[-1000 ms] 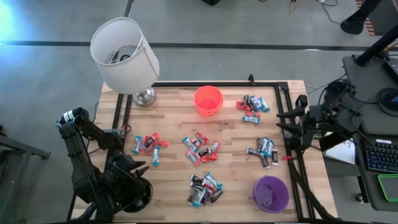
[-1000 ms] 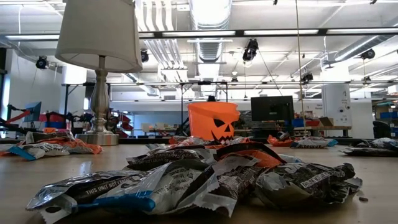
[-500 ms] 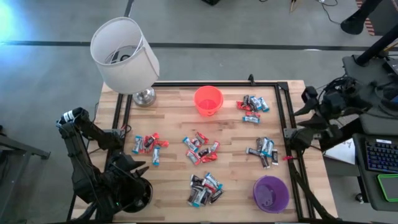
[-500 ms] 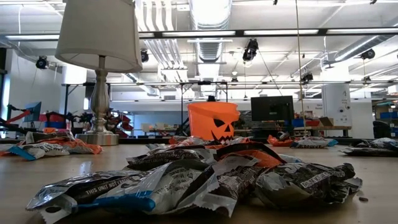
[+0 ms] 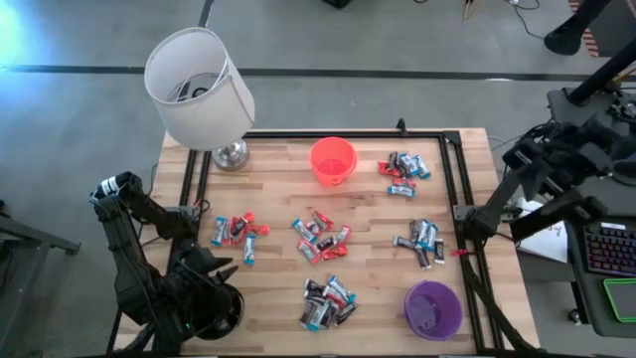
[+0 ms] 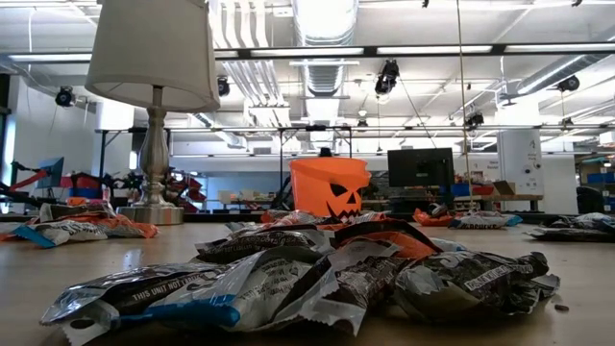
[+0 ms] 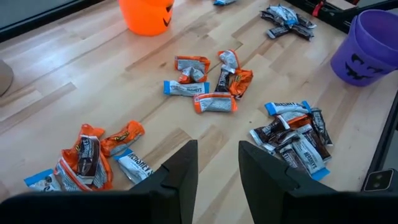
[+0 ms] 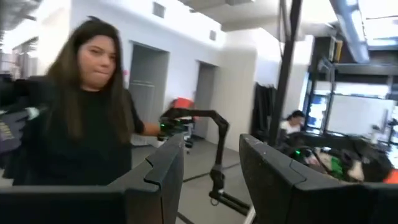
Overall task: Organize candy in baskets
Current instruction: Put the white chocolate into the purple bucket
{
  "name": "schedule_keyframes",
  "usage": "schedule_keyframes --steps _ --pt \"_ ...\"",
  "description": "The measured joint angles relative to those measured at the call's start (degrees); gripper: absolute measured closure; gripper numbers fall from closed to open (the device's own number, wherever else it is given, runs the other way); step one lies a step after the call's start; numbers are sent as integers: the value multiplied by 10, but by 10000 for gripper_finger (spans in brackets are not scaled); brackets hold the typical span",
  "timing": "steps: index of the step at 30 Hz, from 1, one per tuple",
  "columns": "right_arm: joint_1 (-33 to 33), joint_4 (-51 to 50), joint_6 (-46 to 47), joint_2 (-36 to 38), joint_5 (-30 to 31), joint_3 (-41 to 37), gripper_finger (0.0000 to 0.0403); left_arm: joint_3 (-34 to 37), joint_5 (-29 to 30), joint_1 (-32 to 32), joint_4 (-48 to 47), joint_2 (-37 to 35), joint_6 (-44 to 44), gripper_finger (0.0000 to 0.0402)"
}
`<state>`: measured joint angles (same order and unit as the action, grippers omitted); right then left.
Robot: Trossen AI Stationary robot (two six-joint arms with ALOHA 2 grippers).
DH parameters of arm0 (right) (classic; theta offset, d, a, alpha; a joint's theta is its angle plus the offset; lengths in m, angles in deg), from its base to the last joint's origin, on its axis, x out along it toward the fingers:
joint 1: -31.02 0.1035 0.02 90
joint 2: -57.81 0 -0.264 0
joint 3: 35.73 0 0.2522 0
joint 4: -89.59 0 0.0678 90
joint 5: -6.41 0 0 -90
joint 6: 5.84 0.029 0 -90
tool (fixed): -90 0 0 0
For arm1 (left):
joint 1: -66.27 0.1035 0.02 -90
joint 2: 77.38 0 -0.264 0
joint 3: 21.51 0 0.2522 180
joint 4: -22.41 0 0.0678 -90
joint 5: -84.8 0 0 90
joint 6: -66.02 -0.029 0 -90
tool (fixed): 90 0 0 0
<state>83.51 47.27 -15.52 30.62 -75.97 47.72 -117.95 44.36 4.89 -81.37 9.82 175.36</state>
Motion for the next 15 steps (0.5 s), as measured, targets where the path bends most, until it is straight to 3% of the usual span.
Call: schedule_keyframes --steps 9,15 --pt "0 -113 131 -76 219 -1 257 0 0 0 0 0 0 304" --pt "0 -170 246 -120 274 -15 257 0 0 0 0 0 0 304"
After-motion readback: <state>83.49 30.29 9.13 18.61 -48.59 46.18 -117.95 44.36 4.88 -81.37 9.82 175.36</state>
